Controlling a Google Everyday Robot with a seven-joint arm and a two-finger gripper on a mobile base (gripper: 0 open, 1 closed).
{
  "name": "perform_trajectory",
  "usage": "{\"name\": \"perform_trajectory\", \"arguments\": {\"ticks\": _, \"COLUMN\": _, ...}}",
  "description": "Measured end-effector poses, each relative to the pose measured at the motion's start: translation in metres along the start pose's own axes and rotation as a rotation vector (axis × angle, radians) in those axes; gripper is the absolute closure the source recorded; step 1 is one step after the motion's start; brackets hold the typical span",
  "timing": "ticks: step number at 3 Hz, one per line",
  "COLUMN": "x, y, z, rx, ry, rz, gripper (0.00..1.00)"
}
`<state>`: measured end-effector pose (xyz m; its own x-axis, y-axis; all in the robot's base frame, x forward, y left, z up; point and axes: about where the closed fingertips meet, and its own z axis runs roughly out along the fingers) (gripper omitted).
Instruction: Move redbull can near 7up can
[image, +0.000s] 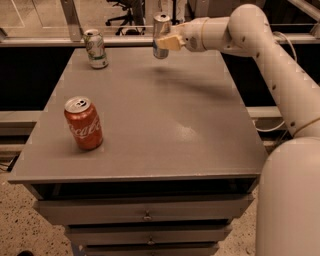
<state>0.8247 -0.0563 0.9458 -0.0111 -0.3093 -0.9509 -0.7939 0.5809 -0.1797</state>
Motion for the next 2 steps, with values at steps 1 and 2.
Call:
{"name": "perform_trajectory", "arguments": {"ticks": 1, "x": 0.002, "y": 0.034, "z": 0.06, "rx": -0.09, "ry": 0.055, "rz": -0.018, "gripper": 1.0}}
{"name": "perform_trajectory", "arguments": {"ticks": 2, "x": -0.002, "y": 0.053, "z": 0.091, "rx": -0.134, "ry": 0.078, "rz": -0.031, "gripper": 1.0}}
